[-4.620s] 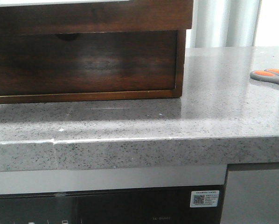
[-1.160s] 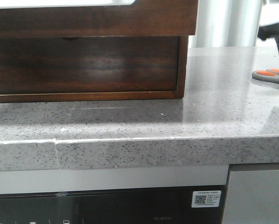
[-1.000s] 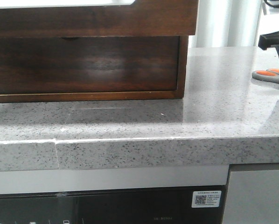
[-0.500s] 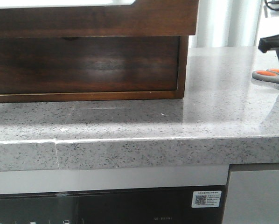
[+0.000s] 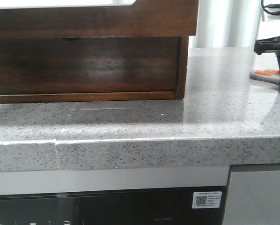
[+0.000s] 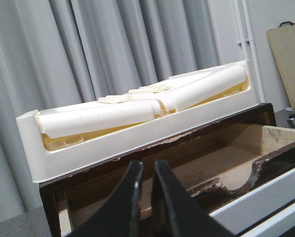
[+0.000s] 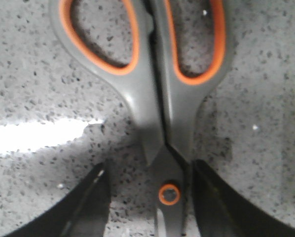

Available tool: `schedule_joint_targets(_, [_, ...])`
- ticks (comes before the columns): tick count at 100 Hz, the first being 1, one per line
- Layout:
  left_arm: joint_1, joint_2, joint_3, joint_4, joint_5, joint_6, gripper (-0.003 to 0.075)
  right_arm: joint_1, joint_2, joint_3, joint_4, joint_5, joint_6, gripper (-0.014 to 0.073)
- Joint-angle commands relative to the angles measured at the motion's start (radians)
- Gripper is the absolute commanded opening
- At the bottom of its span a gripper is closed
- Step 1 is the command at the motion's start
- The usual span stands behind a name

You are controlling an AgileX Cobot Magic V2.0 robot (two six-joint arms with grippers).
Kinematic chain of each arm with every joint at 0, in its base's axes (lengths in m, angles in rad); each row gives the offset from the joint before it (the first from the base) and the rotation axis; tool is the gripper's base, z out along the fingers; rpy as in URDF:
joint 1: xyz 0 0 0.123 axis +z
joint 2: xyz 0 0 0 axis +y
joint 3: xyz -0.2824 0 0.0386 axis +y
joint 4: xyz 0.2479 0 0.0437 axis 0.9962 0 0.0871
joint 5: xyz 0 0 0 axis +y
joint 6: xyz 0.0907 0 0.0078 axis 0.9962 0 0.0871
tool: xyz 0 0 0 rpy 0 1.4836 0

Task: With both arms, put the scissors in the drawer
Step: 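Grasp the scissors at the pivot with the right gripper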

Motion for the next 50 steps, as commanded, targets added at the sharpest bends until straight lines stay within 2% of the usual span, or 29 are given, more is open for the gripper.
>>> schedule_joint_targets(1, [0.000,0.004,-0.030,-0.022,-0.056,-0.010,0.0003,-0.008,-0.011,-0.010,-0.034,-0.013,-0.015,-0.0011])
schedule_joint_targets(13, [0.000,0.004,-0.030,-0.022,-0.056,-0.010,0.0003,-0.008,-0.011,-0.010,-0.034,-0.015,-0.015,-0.0125])
schedule_joint_targets(34, [0.000,0.004,-0.030,-0.022,-0.056,-0.010,0.0003,-0.008,-0.038,-0.010,-0.034,-0.023,-0.015,-0.0124])
schedule_joint_targets(50, [0.000,0.004,-0.030,-0.022,-0.056,-0.010,0.0003,-0.007,-0.130,-0.010,-0.026,-0.049,-0.025,-0.0124])
